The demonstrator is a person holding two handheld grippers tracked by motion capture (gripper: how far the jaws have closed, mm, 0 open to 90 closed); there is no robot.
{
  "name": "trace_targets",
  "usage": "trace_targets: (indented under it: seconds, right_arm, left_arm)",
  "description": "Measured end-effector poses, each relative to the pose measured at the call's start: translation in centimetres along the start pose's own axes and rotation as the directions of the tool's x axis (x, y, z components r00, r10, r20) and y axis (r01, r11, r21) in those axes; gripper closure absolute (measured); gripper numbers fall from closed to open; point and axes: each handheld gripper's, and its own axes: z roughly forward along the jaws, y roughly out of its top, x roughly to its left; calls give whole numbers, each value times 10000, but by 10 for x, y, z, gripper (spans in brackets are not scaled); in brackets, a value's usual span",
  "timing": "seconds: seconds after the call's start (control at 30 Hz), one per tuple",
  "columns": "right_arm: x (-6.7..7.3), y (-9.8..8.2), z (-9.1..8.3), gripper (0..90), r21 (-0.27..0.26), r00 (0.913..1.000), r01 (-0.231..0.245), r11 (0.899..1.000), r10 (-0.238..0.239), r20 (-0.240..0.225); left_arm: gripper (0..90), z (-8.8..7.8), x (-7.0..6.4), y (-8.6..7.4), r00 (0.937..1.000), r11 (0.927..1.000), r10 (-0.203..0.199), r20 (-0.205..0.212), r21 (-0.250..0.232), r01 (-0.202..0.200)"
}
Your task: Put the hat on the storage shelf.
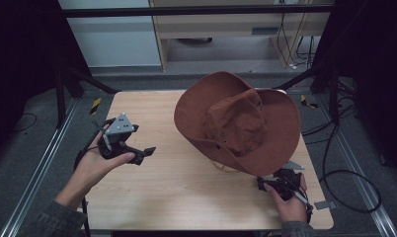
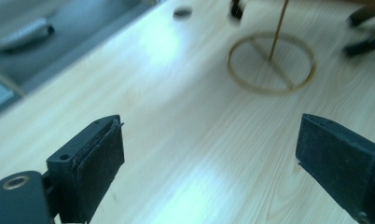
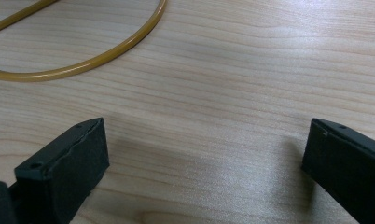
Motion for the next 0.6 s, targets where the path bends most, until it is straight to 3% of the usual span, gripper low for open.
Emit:
trace_targets:
  seconds: [0.03, 0.07, 0.17, 0.3, 0.33, 0.47, 0.5, 0.53, 0.6]
  right_arm:
    - [0, 0, 0, 4, 1, 10000, -4, 10000, 4, 0]
    - [0, 0, 0, 4, 1, 10000, -4, 10000, 4, 0]
    - [0, 0, 0, 5, 3, 10000, -8, 10000, 8, 2]
    - [-1, 0, 0, 7, 0, 10000, -19, 10000, 19, -45]
    - [-1, 0, 0, 7, 0, 10000, -24, 10000, 24, -42]
    - [-1, 0, 0, 7, -5, 10000, 6, 10000, -7, -69]
    - [2, 0, -1, 7, 58, 9993, -369, 9993, 369, -61]
    - [1, 0, -1, 7, 25, 9991, -413, 9991, 413, -76]
    - [0, -1, -1, 7, 13, 9997, -253, 9997, 253, -76]
  left_arm:
    - [72, 7, 3, -21, 9996, 9996, -249, -142, 140, 251]
    - [72, 7, 3, -21, 9996, 9996, -249, -142, 140, 251]
    - [72, 18, 11, -53, 9968, 9968, -639, -480, 457, 661]
    - [72, 30, 21, -93, 9887, 9884, -1222, -871, 795, 1292]
    - [72, 34, 24, -112, 9828, 9819, -1619, -883, 847, 1694]
    - [72, 41, 26, -136, 9762, 9742, -1839, -1151, 1107, 1966]
    - [71, 42, 26, -144, 9729, 9704, -2013, -1135, 1126, 2139]
    - [71, 43, 26, -155, 9675, 9650, -2278, -1102, 1071, 2394]
    - [70, 43, 26, -158, 9660, 9632, -2337, -1104, 1094, 2455]
